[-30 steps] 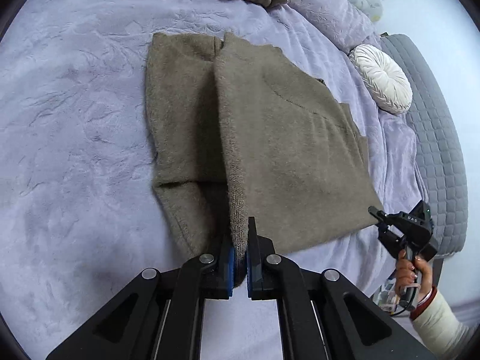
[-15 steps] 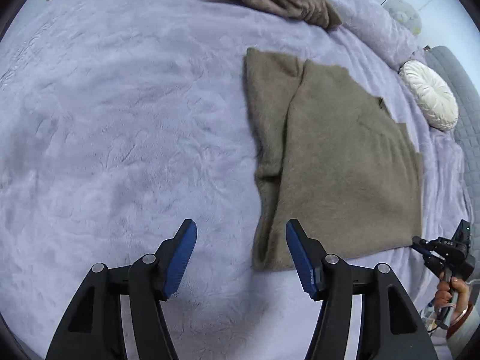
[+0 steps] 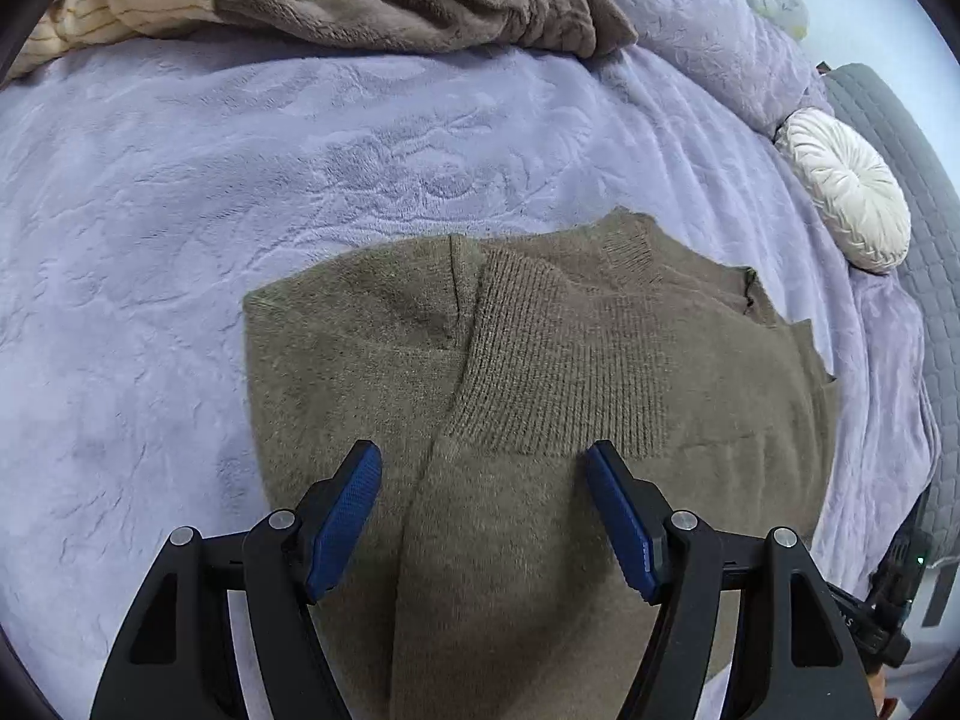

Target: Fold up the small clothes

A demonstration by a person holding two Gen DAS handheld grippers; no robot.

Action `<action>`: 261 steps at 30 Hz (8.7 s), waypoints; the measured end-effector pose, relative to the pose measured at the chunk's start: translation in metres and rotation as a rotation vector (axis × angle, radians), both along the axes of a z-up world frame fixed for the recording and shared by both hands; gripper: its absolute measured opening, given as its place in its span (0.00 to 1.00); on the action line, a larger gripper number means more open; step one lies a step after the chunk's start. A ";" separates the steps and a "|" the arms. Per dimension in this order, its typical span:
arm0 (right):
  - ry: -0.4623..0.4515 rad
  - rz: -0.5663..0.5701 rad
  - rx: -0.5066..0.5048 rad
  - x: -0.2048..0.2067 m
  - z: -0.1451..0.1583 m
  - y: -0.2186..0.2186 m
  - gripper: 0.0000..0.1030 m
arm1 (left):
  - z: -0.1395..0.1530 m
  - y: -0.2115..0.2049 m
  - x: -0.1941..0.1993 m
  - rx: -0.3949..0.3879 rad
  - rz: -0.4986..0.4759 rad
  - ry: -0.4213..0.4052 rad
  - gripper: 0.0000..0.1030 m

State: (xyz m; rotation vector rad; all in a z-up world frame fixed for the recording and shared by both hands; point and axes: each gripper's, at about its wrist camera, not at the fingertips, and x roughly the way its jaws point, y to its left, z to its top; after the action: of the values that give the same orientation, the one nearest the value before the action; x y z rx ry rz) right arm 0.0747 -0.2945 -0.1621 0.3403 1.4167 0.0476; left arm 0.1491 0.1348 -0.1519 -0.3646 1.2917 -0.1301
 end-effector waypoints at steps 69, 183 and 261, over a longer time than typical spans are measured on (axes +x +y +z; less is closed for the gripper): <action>0.097 -0.064 0.107 -0.094 0.044 0.024 0.19 | 0.029 0.014 -0.198 0.031 0.030 0.059 0.30; 0.019 0.199 0.456 -0.027 0.053 0.140 0.38 | -0.025 0.000 -0.041 -0.216 -0.012 0.072 0.65; -0.050 -0.541 1.006 0.002 -0.053 -0.100 0.43 | 0.023 -0.156 -0.027 0.077 0.073 -0.097 0.73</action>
State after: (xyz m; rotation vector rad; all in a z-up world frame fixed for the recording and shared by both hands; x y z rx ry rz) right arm 0.0768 -0.3948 -0.2154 1.5254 1.1167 0.3257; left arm 0.1223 -0.0210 -0.1285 -0.3348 1.1825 -0.0359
